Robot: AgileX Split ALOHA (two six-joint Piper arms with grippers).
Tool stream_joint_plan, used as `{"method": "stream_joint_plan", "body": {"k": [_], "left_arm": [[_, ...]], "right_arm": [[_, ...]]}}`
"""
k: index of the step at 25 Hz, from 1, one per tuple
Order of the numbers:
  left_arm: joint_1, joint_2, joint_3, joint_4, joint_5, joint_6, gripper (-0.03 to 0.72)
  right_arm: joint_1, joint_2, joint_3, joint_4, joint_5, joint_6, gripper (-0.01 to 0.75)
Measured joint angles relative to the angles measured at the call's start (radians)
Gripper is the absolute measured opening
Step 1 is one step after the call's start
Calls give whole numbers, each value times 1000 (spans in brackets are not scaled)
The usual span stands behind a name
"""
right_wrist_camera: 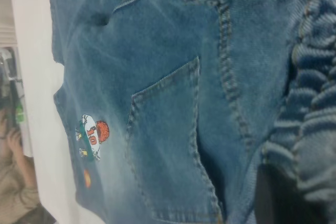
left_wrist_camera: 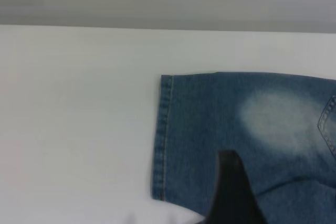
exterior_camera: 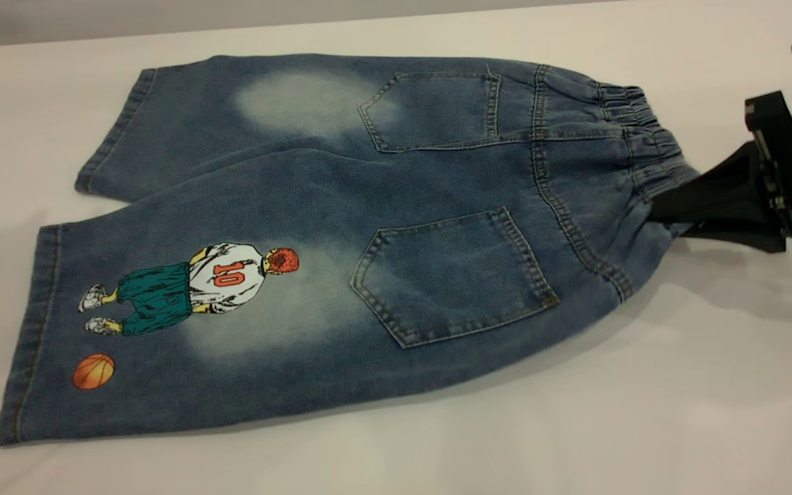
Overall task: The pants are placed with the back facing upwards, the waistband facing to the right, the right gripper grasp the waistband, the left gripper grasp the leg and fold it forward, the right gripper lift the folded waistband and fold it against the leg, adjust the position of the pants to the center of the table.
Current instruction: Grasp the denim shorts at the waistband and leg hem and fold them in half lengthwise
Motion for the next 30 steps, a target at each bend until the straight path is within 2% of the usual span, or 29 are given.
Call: {"method": "stream_joint_plan", "body": {"k": [11, 18, 21, 27, 30], "left_arm": [[0, 0, 2, -5, 132, 0, 419], [-5, 44, 12, -33, 299, 2, 419], [-41, 75, 45, -25, 358, 12, 419], [-131, 140, 146, -18, 359, 81, 419], [-143, 166, 191, -17, 356, 87, 419]], "right_arm": [[0, -146, 1, 0, -56, 0, 45], [20, -197, -1, -10, -58, 8, 45], [30, -197, -24, -42, -67, 39, 45], [32, -197, -61, -101, -65, 95, 45], [32, -197, -61, -104, -71, 95, 45]]}}
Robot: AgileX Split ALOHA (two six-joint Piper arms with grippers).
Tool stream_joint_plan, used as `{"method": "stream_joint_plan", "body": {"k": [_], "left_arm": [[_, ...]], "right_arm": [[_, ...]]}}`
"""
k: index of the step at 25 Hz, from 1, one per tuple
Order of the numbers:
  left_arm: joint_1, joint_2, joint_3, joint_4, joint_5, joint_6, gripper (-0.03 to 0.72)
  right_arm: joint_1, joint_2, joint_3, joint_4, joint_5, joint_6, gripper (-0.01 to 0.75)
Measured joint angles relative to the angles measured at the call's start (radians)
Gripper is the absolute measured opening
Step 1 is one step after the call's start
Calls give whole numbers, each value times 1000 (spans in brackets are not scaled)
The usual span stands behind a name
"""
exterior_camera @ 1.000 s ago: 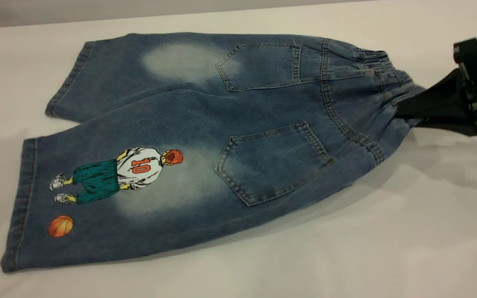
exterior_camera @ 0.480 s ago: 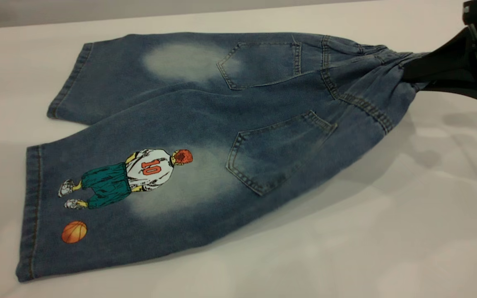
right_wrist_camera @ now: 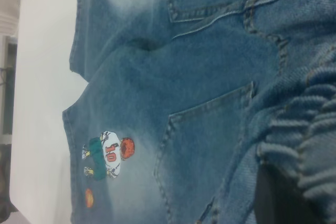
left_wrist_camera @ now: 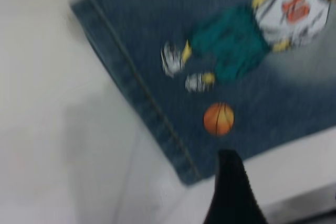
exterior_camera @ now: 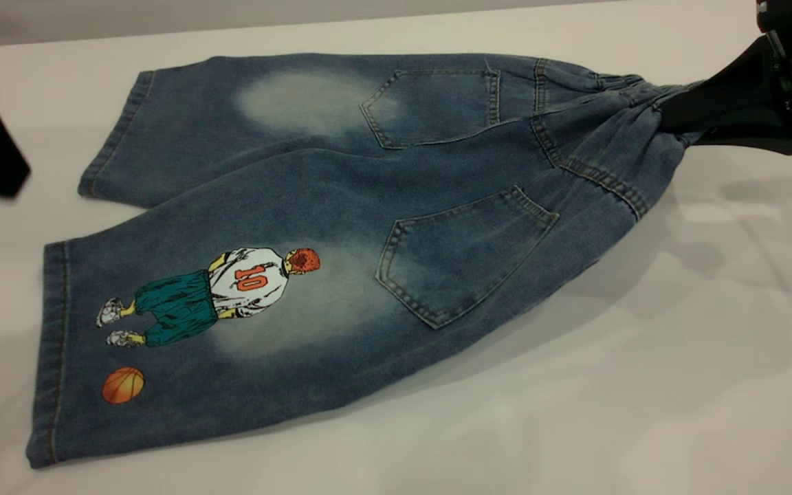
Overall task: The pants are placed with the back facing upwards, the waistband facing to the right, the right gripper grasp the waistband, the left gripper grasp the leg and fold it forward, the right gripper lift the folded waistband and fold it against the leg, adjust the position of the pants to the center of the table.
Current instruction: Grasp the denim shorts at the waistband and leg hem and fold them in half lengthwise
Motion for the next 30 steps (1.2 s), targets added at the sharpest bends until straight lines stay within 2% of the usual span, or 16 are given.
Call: {"method": "stream_joint_plan", "body": {"k": [7, 14, 18, 23, 27, 30], "left_arm": [[0, 41, 108, 27, -23, 51, 419], [-1, 130, 120, 13, -56, 51, 419], [-29, 211, 120, 13, -99, 52, 419], [-102, 319, 120, 21, -171, 52, 419], [-153, 404, 120, 28, -176, 52, 419], [-160, 439, 120, 58, -171, 45, 419]], "right_arm": [[0, 0, 0, -1, 0, 0, 45], [0, 0, 0, -1, 0, 0, 45], [0, 0, 0, -8, 0, 0, 45], [0, 0, 0, -8, 0, 0, 45], [0, 0, 0, -10, 0, 0, 45], [0, 0, 0, -13, 0, 0, 45]]}}
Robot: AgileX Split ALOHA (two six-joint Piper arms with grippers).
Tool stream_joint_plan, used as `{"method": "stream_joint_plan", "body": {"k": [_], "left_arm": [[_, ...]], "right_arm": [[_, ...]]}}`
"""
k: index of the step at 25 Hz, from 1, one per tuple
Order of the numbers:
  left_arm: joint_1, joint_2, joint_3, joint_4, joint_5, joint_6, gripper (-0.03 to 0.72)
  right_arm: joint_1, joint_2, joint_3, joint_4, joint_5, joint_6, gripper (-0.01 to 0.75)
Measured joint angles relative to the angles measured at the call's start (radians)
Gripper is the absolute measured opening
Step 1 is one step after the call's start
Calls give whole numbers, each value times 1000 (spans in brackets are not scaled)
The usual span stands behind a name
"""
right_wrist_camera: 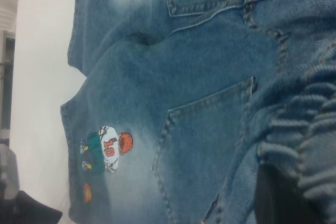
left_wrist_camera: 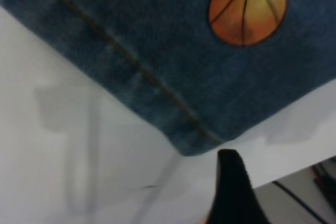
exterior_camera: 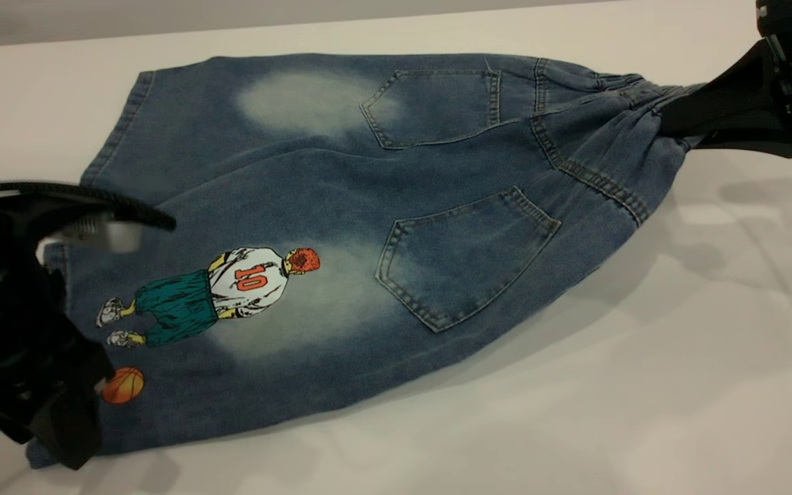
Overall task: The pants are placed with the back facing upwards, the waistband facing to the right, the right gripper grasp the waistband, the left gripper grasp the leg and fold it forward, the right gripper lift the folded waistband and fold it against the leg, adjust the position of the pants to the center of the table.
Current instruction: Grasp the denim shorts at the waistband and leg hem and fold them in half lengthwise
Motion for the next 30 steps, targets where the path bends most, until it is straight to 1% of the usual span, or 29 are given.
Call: {"method": "stream_joint_plan", "body": {"k": [9, 13, 21, 30], "left_arm": [[0, 23, -1, 156, -63, -111, 419], [0, 67, -2, 145, -84, -111, 419], [0, 72, -18, 145, -130, -113, 419], [0, 122, -24, 145, -131, -111, 419]], "right_arm": [[0, 0, 0, -2, 0, -4, 45], [0, 0, 0, -2, 0, -8, 45], [0, 0, 0, 0, -1, -11, 45], [0, 0, 0, 1, -1, -12, 45]]}}
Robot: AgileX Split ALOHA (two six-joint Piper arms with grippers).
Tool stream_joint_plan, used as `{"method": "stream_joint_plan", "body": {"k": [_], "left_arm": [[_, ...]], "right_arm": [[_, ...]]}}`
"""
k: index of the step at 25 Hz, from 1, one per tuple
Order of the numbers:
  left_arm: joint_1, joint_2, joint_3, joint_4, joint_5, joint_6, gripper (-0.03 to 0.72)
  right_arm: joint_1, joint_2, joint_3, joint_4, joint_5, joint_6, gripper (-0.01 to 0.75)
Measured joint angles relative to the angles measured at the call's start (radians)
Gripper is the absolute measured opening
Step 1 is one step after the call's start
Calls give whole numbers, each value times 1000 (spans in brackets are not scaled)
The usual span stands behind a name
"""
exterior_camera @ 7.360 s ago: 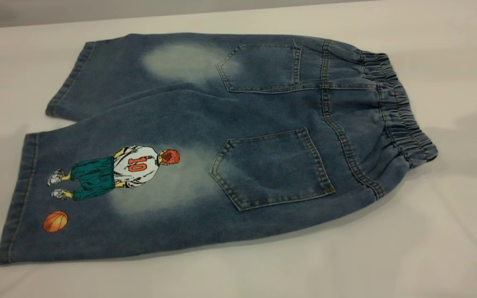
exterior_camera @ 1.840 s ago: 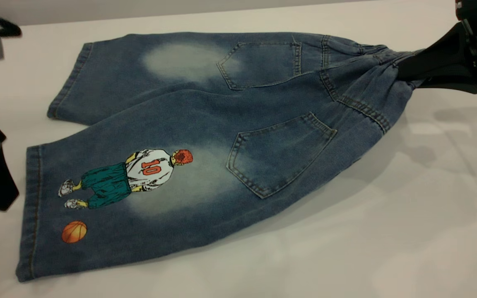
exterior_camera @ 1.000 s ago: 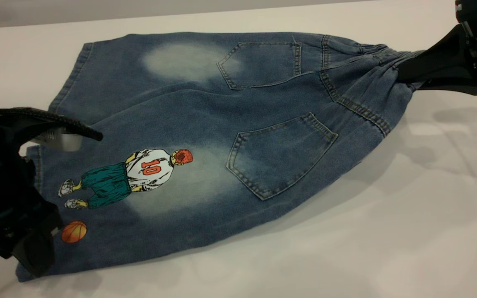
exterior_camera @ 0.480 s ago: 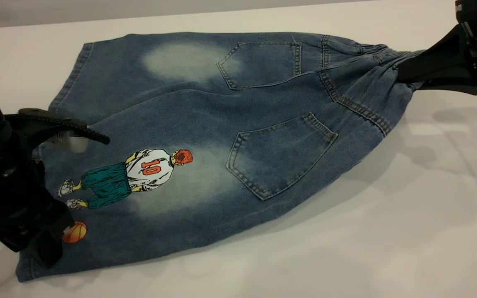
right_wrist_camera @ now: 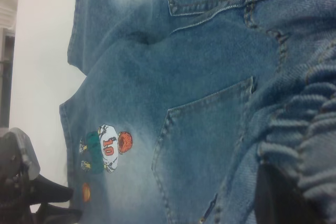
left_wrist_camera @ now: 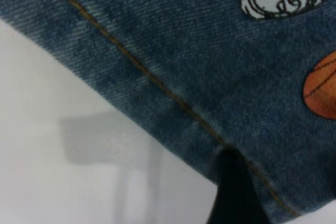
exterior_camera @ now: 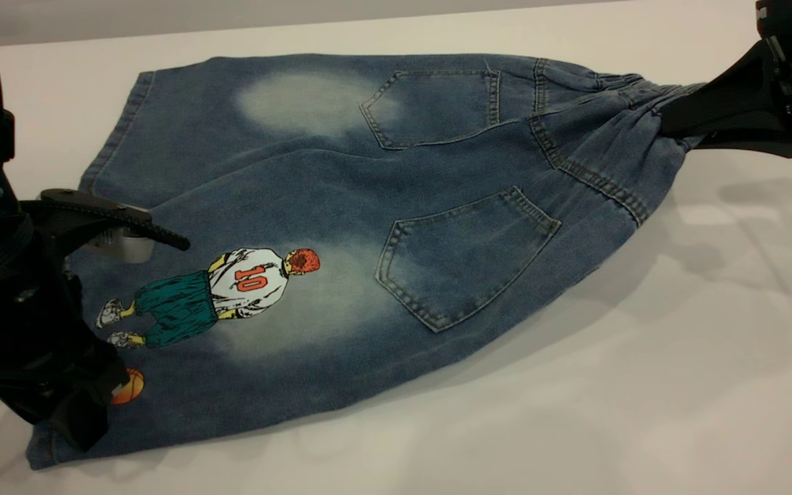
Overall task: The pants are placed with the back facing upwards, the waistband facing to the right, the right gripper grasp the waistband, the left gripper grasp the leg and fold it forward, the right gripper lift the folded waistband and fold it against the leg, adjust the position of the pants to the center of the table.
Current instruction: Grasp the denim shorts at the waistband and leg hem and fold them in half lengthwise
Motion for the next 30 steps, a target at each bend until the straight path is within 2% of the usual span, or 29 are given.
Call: {"method": "stream_joint_plan", "body": {"k": [3, 6, 16, 23, 30], "left_arm": [[0, 2, 0, 0, 0, 0, 412], [0, 2, 1, 0, -8, 0, 375], [1, 4, 3, 0, -12, 0, 62], [0, -10, -42, -17, 26, -15, 51], [0, -119, -133, -5, 204, -24, 50]], "right_arm": [[0, 0, 0, 0, 0, 0, 45], [0, 0, 0, 1, 0, 0, 45], [0, 0, 0, 1, 0, -5, 45], [0, 0, 0, 3, 0, -7, 45], [-2, 0, 0, 3, 0, -7, 45]]}}
